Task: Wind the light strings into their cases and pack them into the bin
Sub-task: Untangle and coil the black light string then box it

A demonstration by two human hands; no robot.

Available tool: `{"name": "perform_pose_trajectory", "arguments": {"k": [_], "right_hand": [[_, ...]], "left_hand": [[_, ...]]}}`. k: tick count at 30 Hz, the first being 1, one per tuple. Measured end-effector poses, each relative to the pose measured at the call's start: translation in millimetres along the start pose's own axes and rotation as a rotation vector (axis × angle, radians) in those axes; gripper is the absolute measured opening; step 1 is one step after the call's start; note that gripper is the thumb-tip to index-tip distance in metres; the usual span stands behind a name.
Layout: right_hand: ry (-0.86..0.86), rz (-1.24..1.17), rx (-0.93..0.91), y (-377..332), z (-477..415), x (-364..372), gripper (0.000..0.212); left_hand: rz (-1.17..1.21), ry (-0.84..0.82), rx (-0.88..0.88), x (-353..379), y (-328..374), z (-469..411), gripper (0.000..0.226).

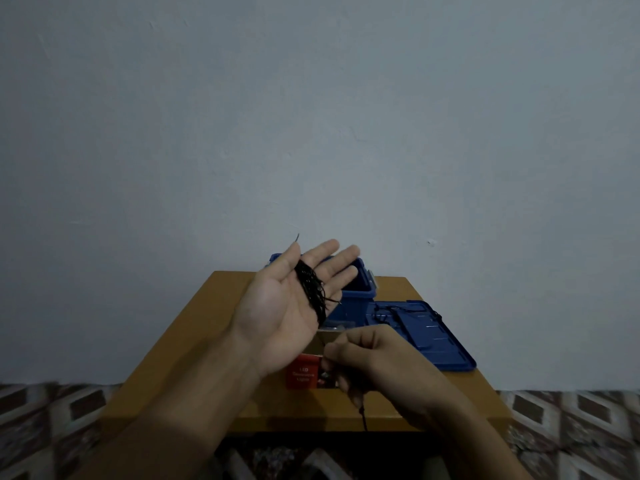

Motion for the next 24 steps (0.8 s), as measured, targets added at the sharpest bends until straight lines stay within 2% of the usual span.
{"name": "perform_pose_trajectory", "arguments": {"k": [6,11,15,18,24], "right_hand": [[0.071,0.040,-0.016,-8.8,3.4,-8.8,0.031],[0.154,0.033,-0.076,-14.6,5.3,-16.4,0.036],[0.233,-0.038,-0.230,-28.6,12.8,-26.1,0.042],[0.178,-0.062,-0.270,-40.6,18.4,-26.0,0.039],[0.096,0.139,-0.248,-63.1,25.6,-18.7,0.024]], "left_hand": [[0.035,-0.009,0.097,-0.4,8.3,0.8,0.052],[-0.074,-0.027,0.051,0.8,8.0,-0.2,0.052],[-0.203,-0.033,-0.034,-2.4,3.7,0.8,0.050],[-0.297,-0.003,-0.061,-8.9,3.1,1.7,0.049],[-0.519,0.020,-0.141,-13.4,-6.6,0.6,0.049]]}}
Point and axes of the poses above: each hand's wrist, its own z-axis away from the middle knuckle, its own x-axis out of the palm, y = z × x, the point moved 8 cm from there along -z, towards the middle knuckle, and after that the axes turned 14 degrees about -y, right-handed, at the moved point
